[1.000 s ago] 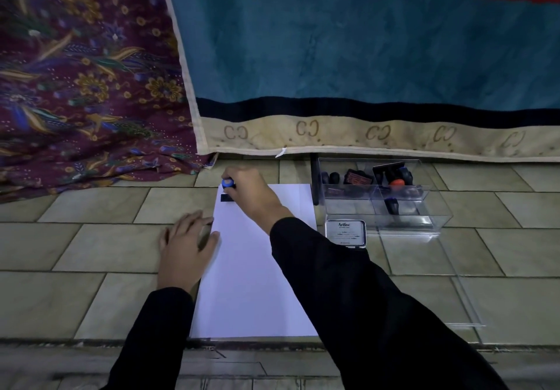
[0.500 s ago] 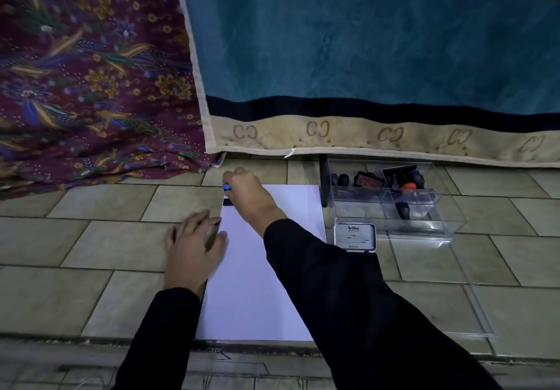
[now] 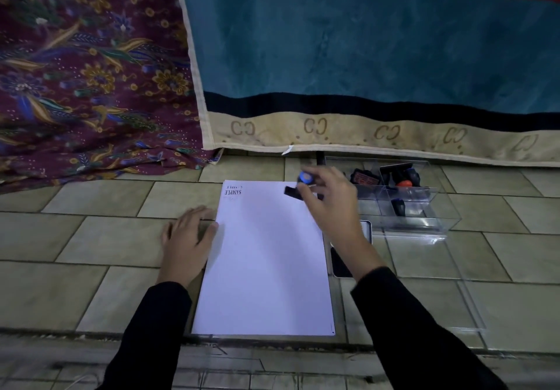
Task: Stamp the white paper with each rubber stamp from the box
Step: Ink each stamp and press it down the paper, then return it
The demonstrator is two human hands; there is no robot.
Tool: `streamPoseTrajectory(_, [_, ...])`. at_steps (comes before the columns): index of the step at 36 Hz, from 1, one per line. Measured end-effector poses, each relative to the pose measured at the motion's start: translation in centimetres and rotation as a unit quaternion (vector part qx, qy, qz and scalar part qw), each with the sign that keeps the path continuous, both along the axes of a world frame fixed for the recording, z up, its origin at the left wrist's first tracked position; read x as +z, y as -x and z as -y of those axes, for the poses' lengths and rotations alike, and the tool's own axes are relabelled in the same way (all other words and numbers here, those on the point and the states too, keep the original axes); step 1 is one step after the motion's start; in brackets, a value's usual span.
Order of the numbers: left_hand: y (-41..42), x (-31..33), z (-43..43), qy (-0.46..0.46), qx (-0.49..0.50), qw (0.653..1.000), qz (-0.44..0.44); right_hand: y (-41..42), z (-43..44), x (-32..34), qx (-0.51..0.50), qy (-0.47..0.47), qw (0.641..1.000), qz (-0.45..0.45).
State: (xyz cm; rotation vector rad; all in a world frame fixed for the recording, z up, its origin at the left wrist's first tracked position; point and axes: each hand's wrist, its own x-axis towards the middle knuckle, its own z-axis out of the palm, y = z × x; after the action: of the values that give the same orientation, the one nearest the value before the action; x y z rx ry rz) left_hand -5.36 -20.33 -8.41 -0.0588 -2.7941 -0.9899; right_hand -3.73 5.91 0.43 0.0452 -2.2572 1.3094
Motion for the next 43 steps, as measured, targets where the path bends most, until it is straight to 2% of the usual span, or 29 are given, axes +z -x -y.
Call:
streamPoseTrajectory(3, [0.2, 0.8, 0.1, -0.093, 0.014, 0.994, 0.051, -3.3, -2.3, -0.5, -0.014, -0.052, 0.999, -0.006])
streamPoseTrajectory(4, [0.2, 1.2, -0.2, -0.1, 0.01, 0.994, 0.051, -4.3, -3.0, -0.8, -0.017, -0.075, 0.997, -0.006])
streamPoseTrajectory(9, [-2.1, 3.2, -5.4, -0.018, -0.088, 0.995, -0.042, -8.5, -5.7, -2.5, -0.028, -0.153, 0.988, -0.009])
streamPoseTrajectory(13, [-5.2, 3.2, -11.1, -0.024, -0.201, 0.979, -0.032, -10.3, -6.8, -3.7, -0.029, -0.165, 0.986, 0.005])
streamPoseTrajectory(17, [-6.8, 2.2, -14.9, 0.022, -0.267, 0.962, -0.042, -10.7, -6.9, -4.1, -0.022, -0.18, 0.983, 0.009])
streamPoseTrajectory(22, [-6.9, 1.2, -16.2, 0.054, -0.259, 0.963, -0.046, -10.7, -6.7, -4.4, -0.011, -0.186, 0.982, 0.016])
streamPoseTrajectory(43, [-6.8, 1.2, -16.5, 0.052, -0.242, 0.968, -0.042, -10.1, -6.0, -3.3, -0.013, -0.219, 0.973, 0.066])
